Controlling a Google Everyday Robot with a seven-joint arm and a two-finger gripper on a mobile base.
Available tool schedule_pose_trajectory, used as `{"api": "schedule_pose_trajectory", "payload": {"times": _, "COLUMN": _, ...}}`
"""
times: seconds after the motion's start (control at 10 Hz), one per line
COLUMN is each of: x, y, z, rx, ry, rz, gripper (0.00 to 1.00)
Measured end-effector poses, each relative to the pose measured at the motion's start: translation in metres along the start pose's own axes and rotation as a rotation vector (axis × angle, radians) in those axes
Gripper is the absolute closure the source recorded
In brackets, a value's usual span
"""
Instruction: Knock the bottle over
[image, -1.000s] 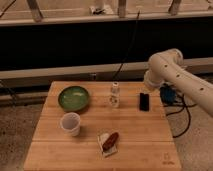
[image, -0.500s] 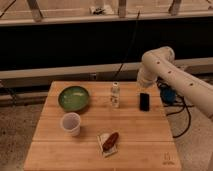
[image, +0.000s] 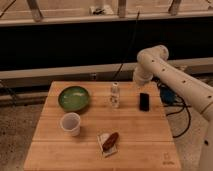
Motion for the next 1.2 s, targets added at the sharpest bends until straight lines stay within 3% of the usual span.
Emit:
{"api": "schedule_pose_trajectory", "payload": {"times": 0.5, "x": -0.043, "y": -0.021, "z": 0.009, "rx": -0.002, "ry": -0.002, "rz": -0.090, "gripper": 0.99}}
{"api": "schedule_pose_trajectory", "payload": {"times": 0.7, "x": -0.081, "y": -0.031, "z": 0.011, "rx": -0.001, "ry": -0.002, "rz": -0.144, "gripper": 0.99}}
{"api": "schedule_pose_trajectory", "payload": {"times": 1.2, "x": -0.117, "y": -0.029, "z": 0.009, "rx": 0.003, "ry": 0.002, "rz": -0.220, "gripper": 0.99}}
